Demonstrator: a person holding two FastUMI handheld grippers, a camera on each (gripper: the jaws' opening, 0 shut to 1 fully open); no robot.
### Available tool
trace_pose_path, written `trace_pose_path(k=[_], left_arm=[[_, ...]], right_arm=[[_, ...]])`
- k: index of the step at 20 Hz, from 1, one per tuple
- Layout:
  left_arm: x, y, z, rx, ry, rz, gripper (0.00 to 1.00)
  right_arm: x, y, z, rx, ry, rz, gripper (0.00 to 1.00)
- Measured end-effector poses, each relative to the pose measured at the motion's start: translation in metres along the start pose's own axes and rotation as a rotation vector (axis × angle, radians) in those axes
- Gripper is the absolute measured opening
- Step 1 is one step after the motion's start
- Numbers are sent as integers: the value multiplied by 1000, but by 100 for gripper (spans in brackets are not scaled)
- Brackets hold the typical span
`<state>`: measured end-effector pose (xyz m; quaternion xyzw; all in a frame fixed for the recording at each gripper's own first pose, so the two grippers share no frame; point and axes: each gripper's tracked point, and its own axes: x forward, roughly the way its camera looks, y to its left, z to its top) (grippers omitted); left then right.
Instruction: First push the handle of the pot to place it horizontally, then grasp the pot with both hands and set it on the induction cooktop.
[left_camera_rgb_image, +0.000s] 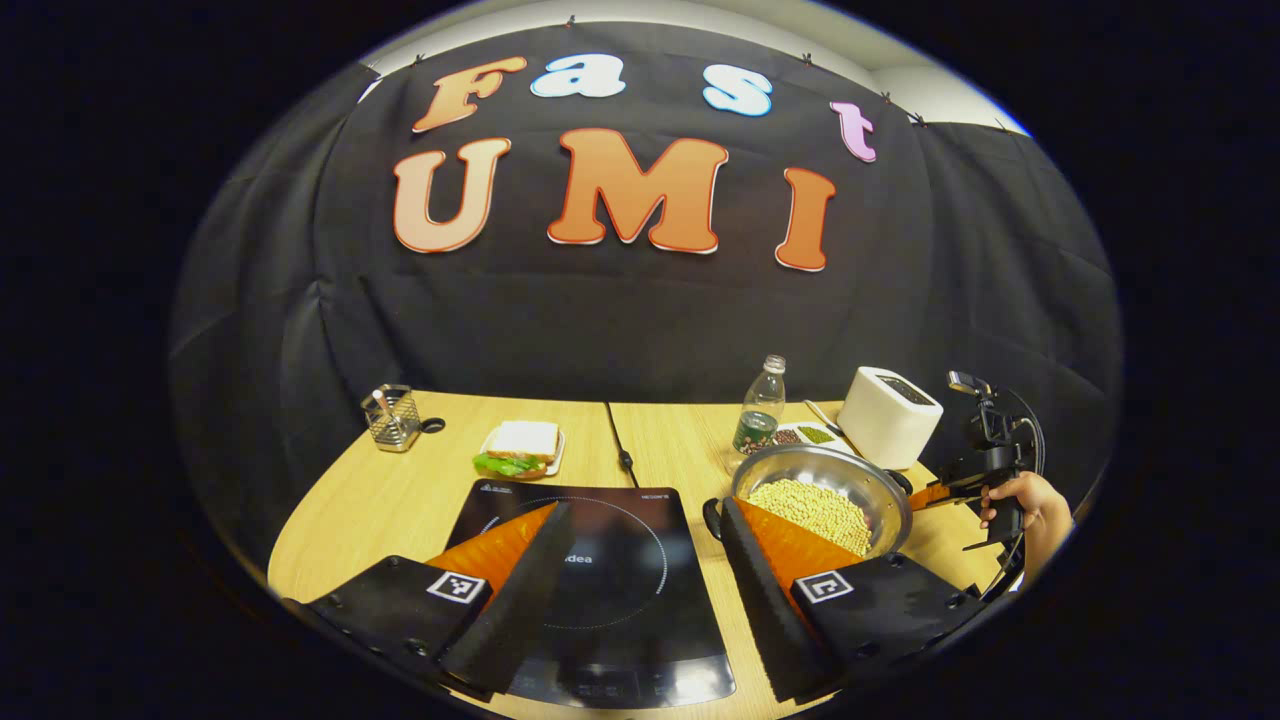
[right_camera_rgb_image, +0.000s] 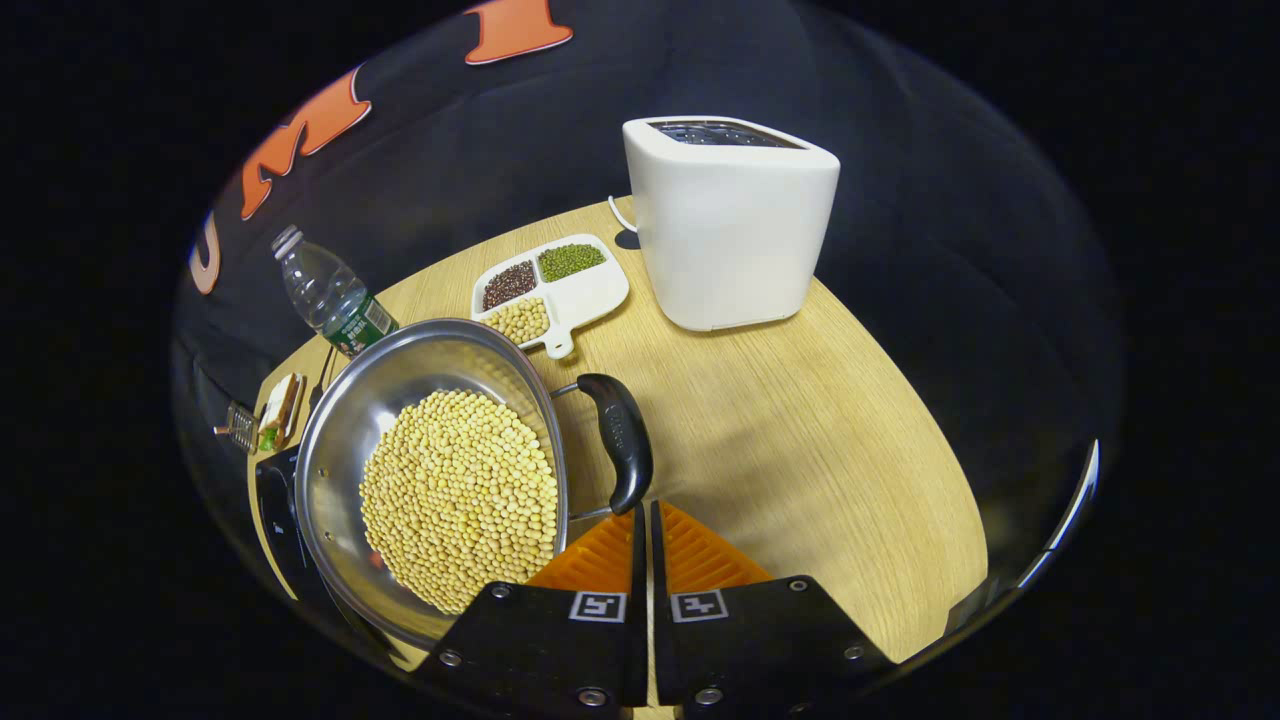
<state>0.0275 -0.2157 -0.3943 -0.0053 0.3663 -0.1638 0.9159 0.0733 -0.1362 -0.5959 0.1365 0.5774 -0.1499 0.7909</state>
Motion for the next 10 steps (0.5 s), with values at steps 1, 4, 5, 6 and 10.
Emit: trace_pose_path(k=[1,4,5,6,10], left_arm=[[9,-7,-5,-1,26,-11,97],[39,-31,-22,-10,107,-62,96],[51,-40,-28,-15,141,-81,97],[62,-49,-35,-16,174,-96,97],[104,-76,-69,-20,308,-124,97]], right_arm=[[-7,-1,4,-17,-15,-1,3],[-34,-5,24,-48,-88,12,4],[-42,-2,28,-55,-102,29,9],[-47,1,30,-64,-109,45,13],[-52,9,37,-81,-116,76,39]])
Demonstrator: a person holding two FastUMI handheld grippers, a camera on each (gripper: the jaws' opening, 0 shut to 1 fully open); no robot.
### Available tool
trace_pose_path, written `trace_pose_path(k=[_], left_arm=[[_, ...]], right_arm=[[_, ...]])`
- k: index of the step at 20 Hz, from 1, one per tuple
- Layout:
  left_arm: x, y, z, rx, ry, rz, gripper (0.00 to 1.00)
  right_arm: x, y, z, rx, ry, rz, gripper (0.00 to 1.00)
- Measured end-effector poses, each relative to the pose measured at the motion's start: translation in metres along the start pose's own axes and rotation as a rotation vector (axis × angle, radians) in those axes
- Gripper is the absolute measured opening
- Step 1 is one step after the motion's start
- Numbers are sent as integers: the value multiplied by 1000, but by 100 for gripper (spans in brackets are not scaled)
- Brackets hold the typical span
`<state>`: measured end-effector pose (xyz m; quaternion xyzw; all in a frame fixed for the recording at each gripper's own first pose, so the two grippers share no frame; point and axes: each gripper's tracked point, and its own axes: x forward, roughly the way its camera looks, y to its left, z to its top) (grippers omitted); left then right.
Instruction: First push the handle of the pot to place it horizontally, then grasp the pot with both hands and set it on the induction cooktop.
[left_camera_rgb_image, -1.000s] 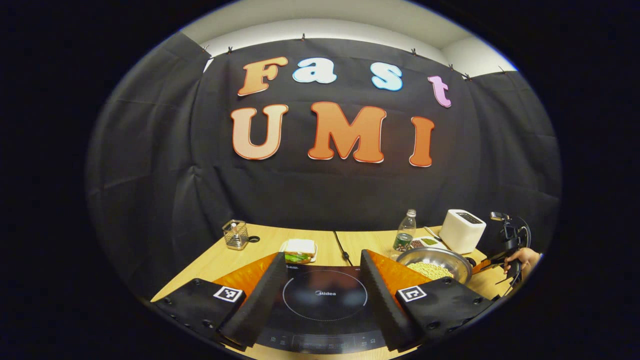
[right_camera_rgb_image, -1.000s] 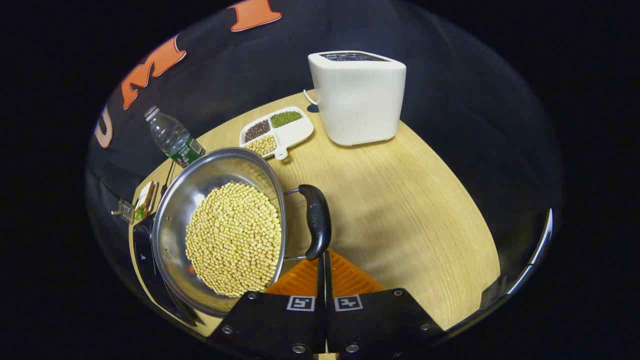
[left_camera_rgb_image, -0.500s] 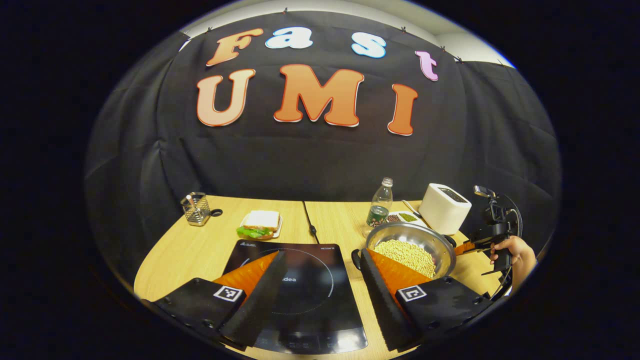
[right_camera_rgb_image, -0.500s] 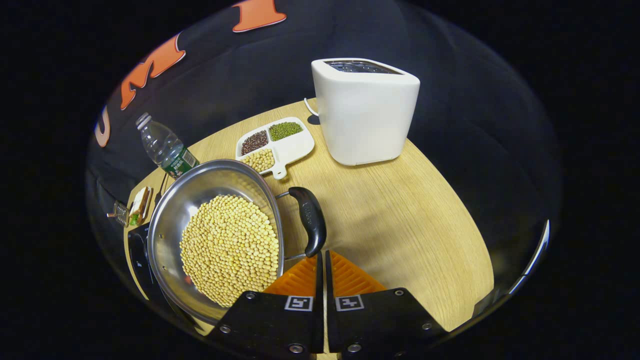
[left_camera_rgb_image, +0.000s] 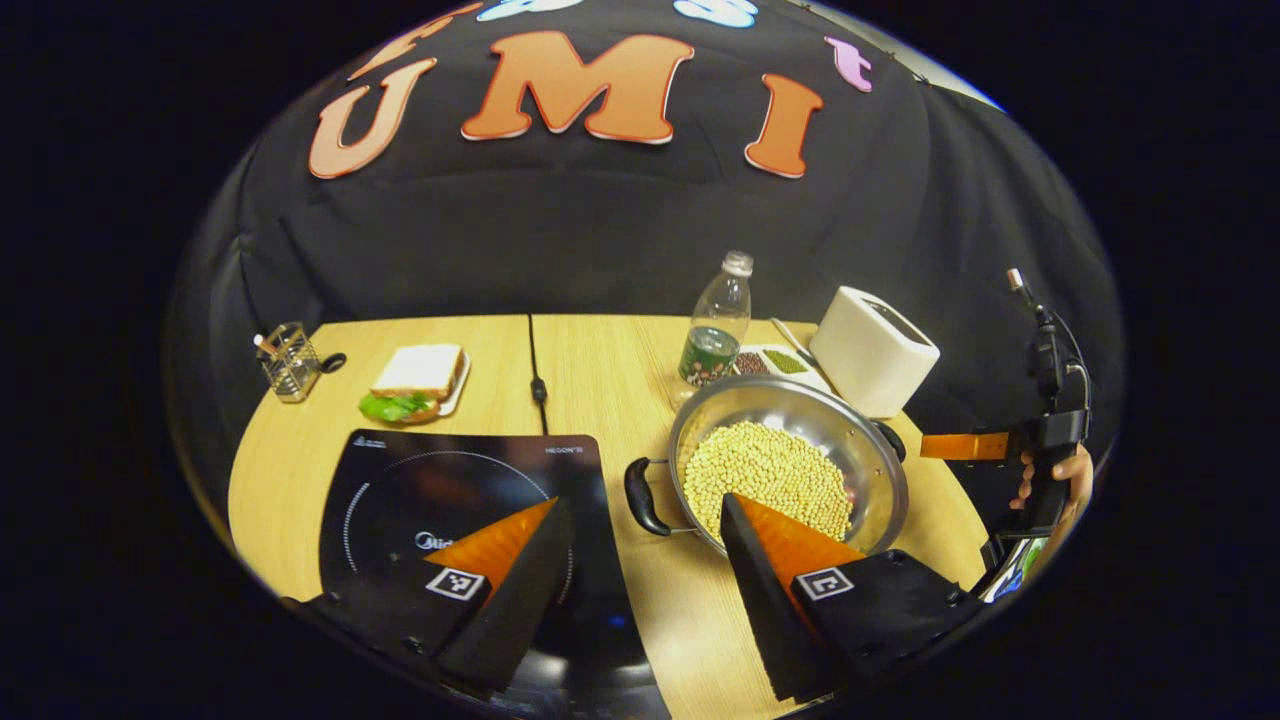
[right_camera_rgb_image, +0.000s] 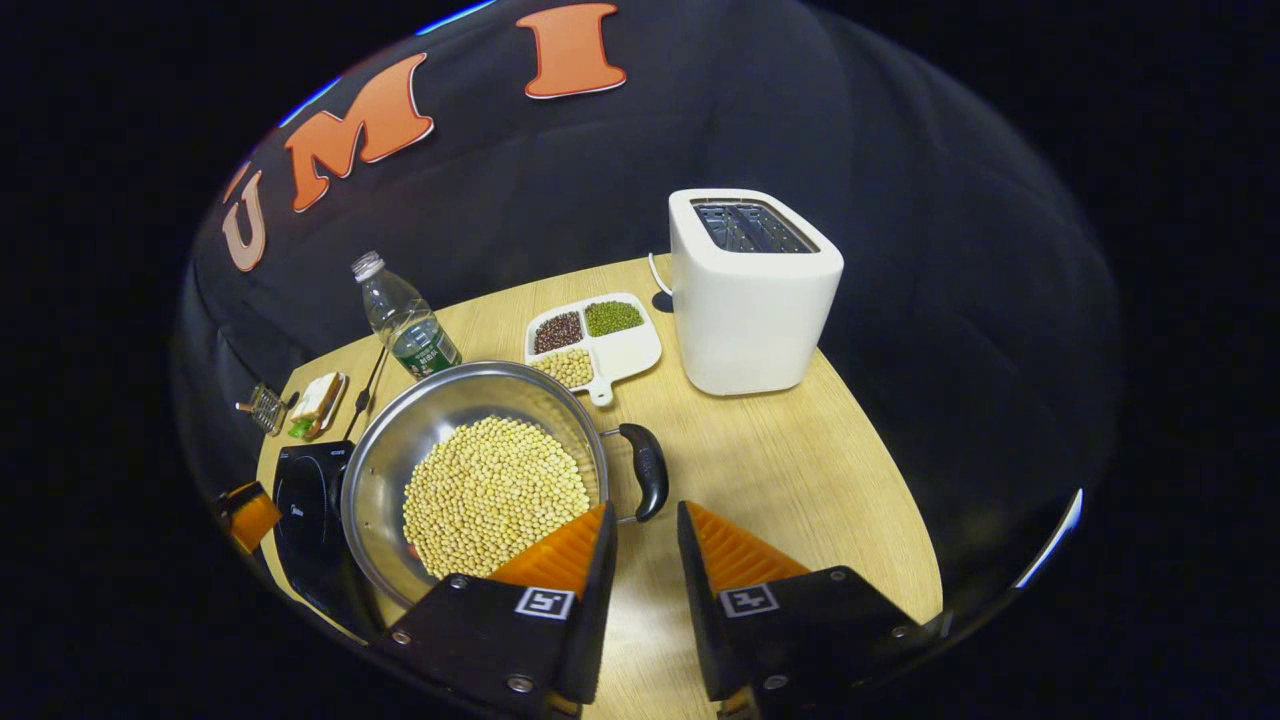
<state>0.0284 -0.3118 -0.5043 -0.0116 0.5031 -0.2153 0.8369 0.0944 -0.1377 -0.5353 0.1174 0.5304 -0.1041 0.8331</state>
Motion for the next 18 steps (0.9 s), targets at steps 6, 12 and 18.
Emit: trace_pose_path(k=[6,12,18], left_arm=[[55,-8,-17,-3,100,2,97],[96,-2,-26,-16,96,45,94],[111,-10,-24,12,75,55,92]], right_arm=[[24,7,4,-29,16,10,72],[62,1,-6,-93,50,-44,84],[75,1,-5,-117,43,-69,87]])
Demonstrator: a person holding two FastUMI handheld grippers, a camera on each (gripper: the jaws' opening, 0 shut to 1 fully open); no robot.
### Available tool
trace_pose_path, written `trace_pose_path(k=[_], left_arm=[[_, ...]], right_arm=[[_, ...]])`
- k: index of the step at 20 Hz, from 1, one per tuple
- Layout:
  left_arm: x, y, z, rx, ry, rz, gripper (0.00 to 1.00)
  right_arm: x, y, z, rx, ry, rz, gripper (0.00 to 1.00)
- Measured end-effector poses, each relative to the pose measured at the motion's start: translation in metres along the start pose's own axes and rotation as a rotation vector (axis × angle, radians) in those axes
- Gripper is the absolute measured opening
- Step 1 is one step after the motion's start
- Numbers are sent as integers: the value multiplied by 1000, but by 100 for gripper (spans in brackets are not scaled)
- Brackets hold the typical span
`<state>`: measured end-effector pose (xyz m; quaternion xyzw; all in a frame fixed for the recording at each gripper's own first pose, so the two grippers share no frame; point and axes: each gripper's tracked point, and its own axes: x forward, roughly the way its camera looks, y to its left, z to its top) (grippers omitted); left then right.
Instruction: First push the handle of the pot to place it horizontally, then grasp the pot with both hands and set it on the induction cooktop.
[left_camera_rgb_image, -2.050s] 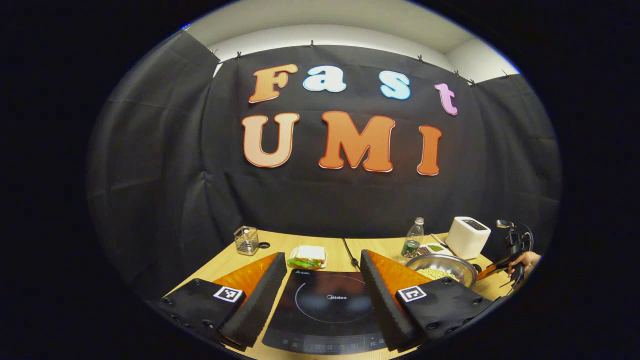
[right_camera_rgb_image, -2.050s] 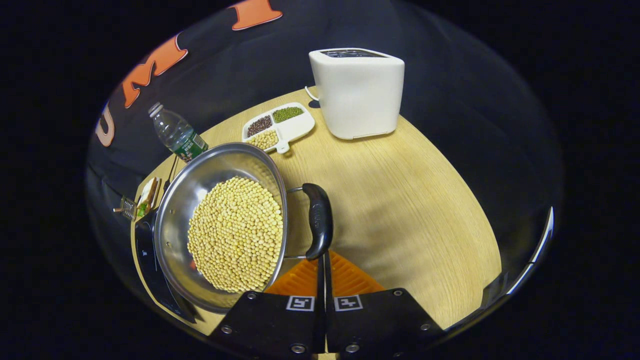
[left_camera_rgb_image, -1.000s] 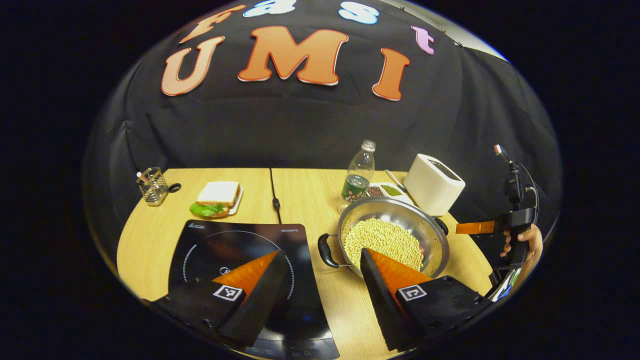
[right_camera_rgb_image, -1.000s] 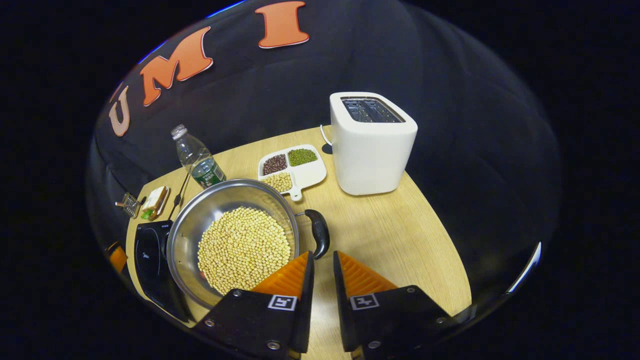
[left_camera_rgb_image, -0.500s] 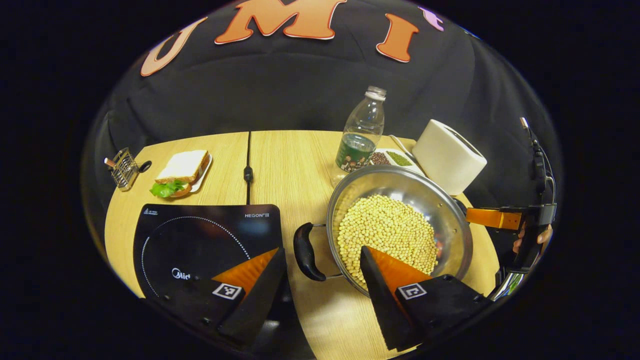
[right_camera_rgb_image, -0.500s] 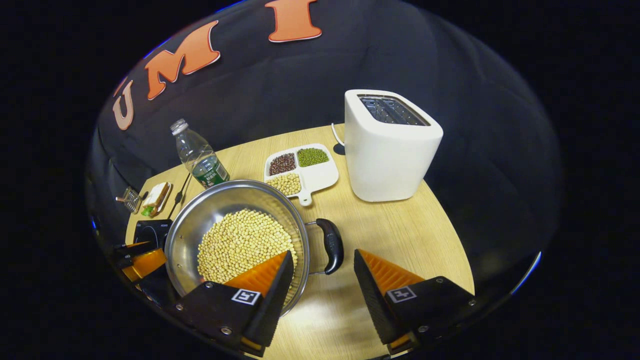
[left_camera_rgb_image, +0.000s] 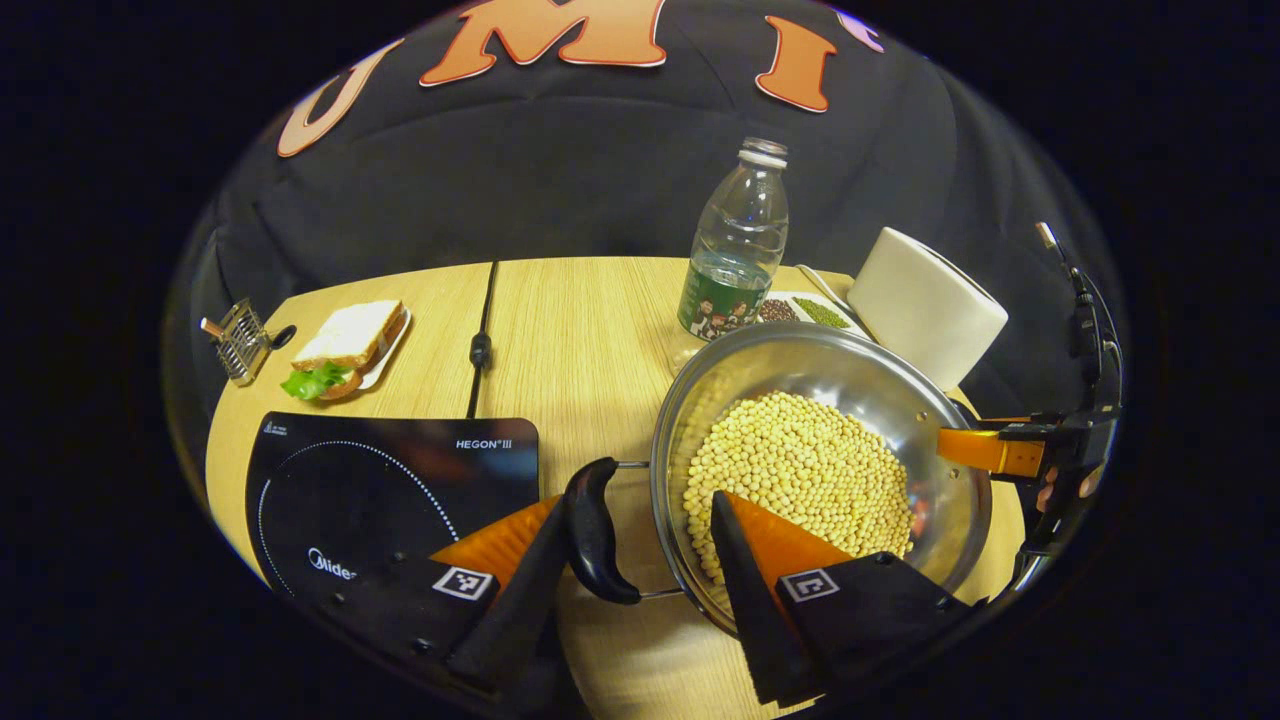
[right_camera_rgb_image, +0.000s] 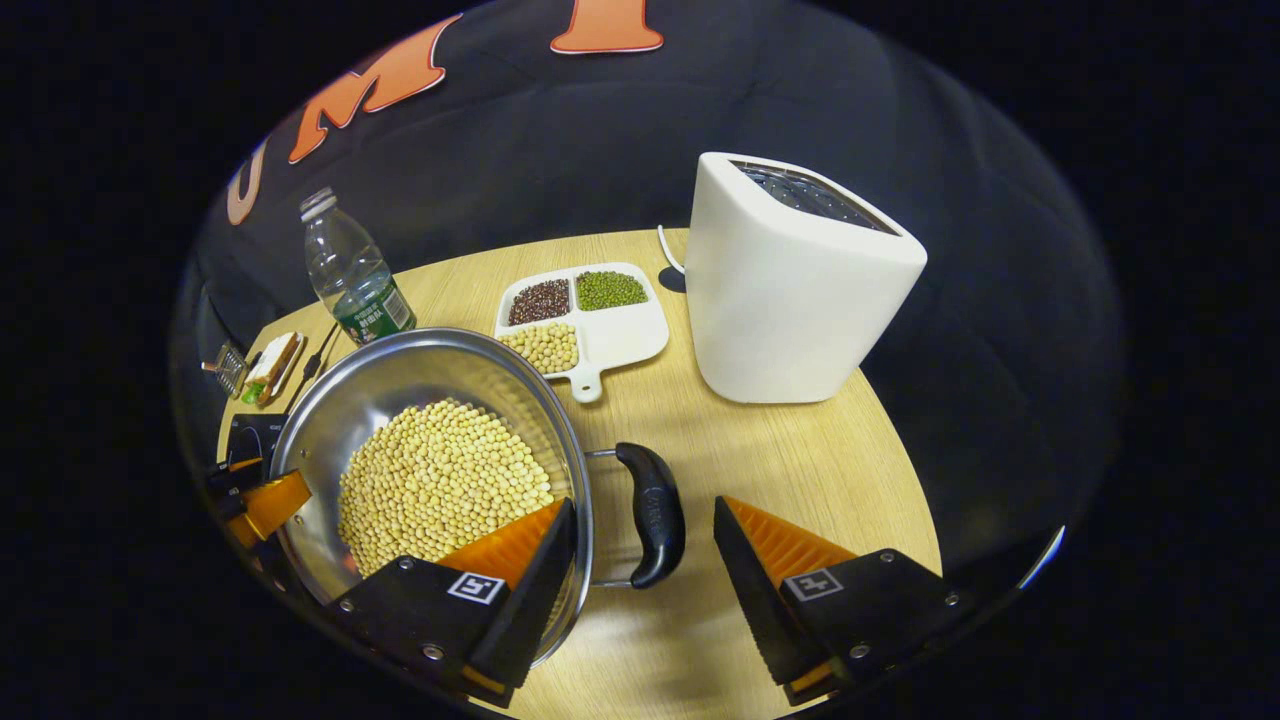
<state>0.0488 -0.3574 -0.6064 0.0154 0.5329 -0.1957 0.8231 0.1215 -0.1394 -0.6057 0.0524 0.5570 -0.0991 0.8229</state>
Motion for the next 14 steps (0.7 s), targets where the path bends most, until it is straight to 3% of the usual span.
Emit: trace_pose_path(k=[6,11,12,14], left_arm=[[26,1,8,7,-21,35,86],[48,2,12,75,-23,95,86],[51,3,14,83,-27,104,86],[58,3,18,90,-45,106,86]], right_arm=[[15,3,-9,16,32,8,85],[20,3,-13,62,40,29,78],[20,3,-14,66,38,30,72],[18,1,-14,68,34,25,73]])
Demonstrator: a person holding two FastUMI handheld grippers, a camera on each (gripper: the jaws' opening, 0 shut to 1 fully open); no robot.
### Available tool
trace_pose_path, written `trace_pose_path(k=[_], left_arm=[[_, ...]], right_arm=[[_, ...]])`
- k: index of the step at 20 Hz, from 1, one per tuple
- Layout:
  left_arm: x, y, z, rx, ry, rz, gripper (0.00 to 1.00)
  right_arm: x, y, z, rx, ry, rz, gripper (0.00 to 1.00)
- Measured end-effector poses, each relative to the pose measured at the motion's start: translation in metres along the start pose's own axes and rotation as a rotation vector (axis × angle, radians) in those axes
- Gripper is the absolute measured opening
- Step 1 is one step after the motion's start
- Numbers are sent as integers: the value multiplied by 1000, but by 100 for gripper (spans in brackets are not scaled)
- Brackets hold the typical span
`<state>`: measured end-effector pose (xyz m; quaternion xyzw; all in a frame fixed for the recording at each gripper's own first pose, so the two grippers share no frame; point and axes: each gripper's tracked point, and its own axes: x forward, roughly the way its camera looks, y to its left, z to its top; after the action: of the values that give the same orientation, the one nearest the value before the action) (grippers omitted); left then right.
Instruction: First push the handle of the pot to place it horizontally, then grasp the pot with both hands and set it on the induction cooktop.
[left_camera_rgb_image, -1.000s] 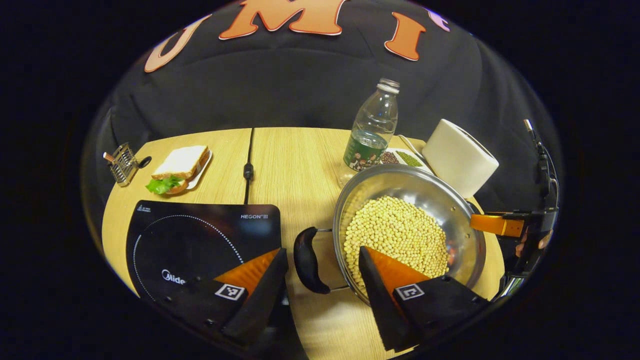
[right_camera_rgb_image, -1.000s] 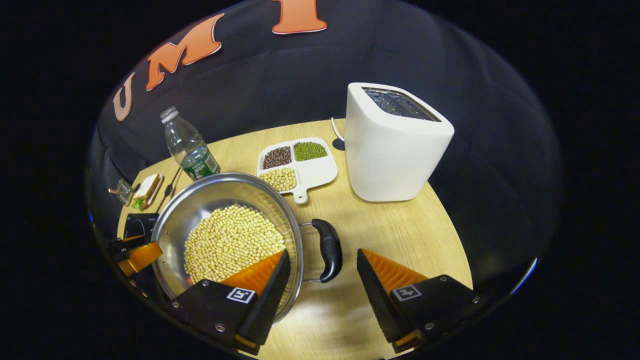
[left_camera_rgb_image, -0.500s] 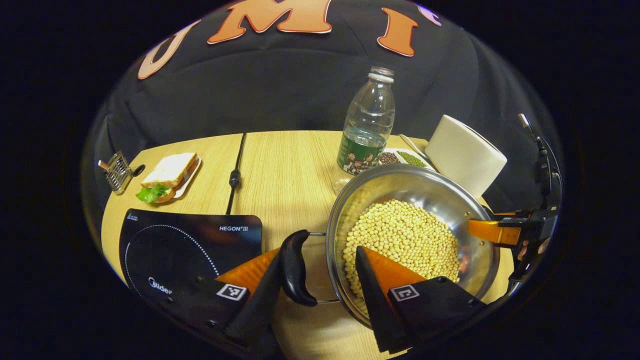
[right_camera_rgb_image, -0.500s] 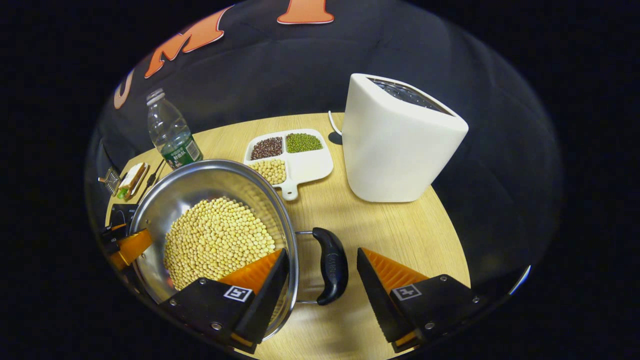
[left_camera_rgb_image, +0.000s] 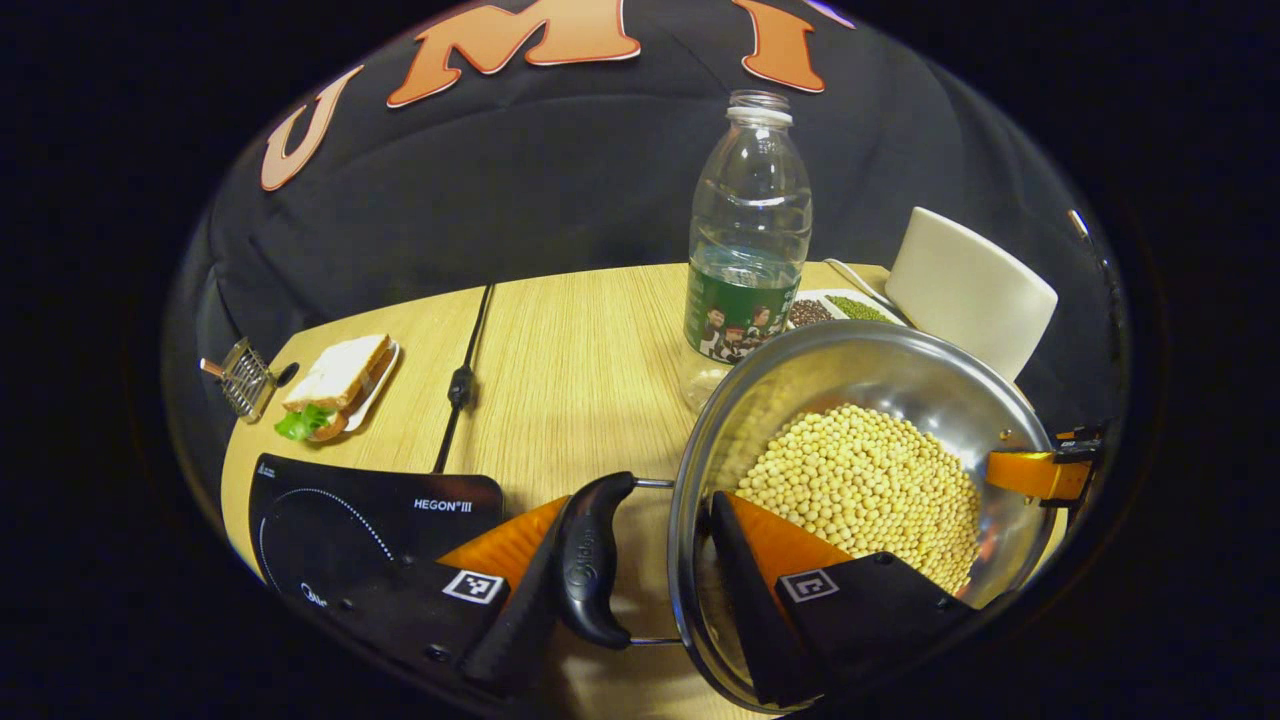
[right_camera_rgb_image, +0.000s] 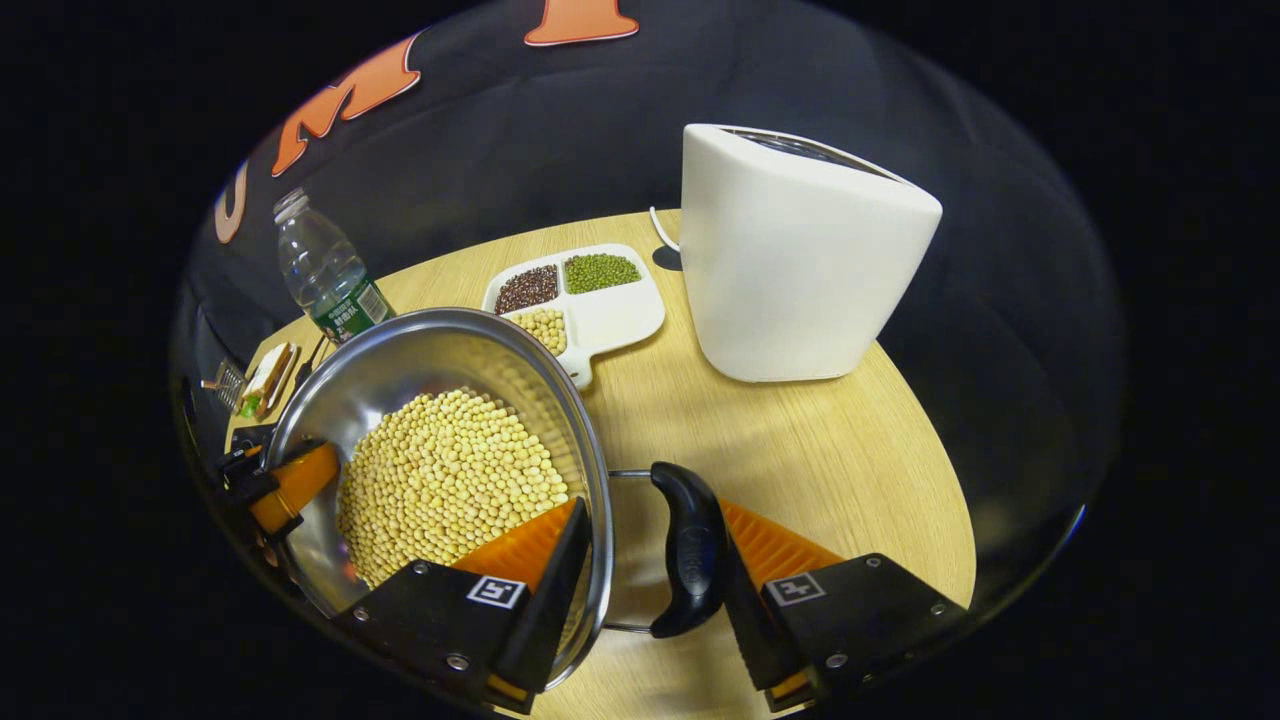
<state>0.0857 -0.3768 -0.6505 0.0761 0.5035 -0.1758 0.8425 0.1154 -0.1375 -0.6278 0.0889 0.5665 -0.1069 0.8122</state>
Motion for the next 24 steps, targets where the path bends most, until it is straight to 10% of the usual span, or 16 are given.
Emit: trace_pose_path(k=[24], left_arm=[[-95,43,28,-47,-114,83,78]], right_arm=[[-90,41,16,16,-128,5,64]])
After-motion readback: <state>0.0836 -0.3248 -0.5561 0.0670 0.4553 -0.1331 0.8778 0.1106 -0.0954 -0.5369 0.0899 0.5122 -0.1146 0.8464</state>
